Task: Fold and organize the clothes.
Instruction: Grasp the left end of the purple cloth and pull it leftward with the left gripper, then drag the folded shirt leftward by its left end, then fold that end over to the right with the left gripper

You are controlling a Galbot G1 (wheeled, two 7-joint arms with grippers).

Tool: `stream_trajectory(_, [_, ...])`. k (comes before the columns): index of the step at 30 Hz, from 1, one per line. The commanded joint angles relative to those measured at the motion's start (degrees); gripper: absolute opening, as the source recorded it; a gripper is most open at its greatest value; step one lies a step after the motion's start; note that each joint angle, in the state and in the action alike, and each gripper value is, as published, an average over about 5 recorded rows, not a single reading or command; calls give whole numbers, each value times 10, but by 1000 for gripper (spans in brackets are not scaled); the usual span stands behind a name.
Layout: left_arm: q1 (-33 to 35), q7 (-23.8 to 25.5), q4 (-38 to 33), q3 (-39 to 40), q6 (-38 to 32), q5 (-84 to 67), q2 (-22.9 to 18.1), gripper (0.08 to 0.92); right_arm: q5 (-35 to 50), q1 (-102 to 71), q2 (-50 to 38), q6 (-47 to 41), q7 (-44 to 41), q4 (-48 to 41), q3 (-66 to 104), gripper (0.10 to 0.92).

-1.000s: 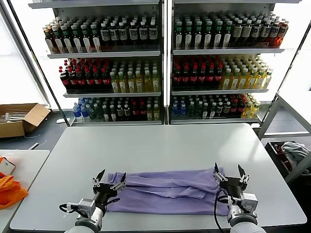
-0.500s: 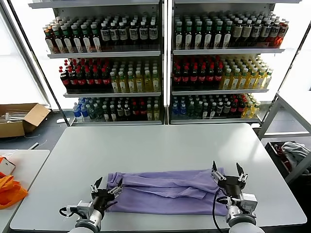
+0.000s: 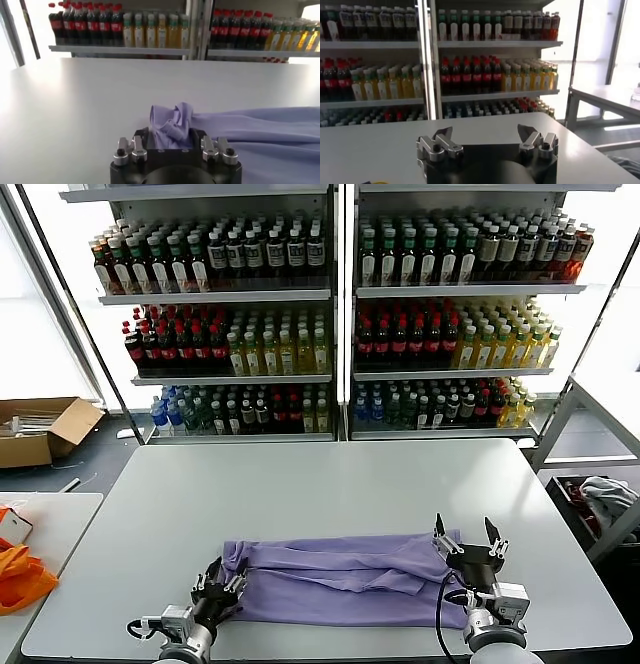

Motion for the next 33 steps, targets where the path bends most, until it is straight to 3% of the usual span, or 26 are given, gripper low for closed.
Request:
stream_trajectory(1, [2,5,4,1,3,3,0,482,0,1,0,1,0,0,0,823])
stream_trajectory(11, [-6,28,-15,-36,-12,23,26,196,1,10,-1,1,2,-6,-4,823])
stream_trajectory(15, [-11,34,-24,-100,-15,3,77,109,2,12,-4,0,1,-6,-3,823])
stream_trajectory(22, [-48,42,53,-272,-17,-63,263,102,4,23,-4,-5,2,-8,-6,823])
stream_trajectory(27, [-92,42,164,-312,-22,-95,367,102,4,34,1,-5,4,-9,-17,823])
stream_trajectory(30, [-109,43,184,-306,-19,-89,388,102,4,43,7,-6,9,-9,-21,823])
stream_trajectory(33, [-102,44,146,-281,-13,-77,362,102,3,47,12,-7,11,-8,-26,823])
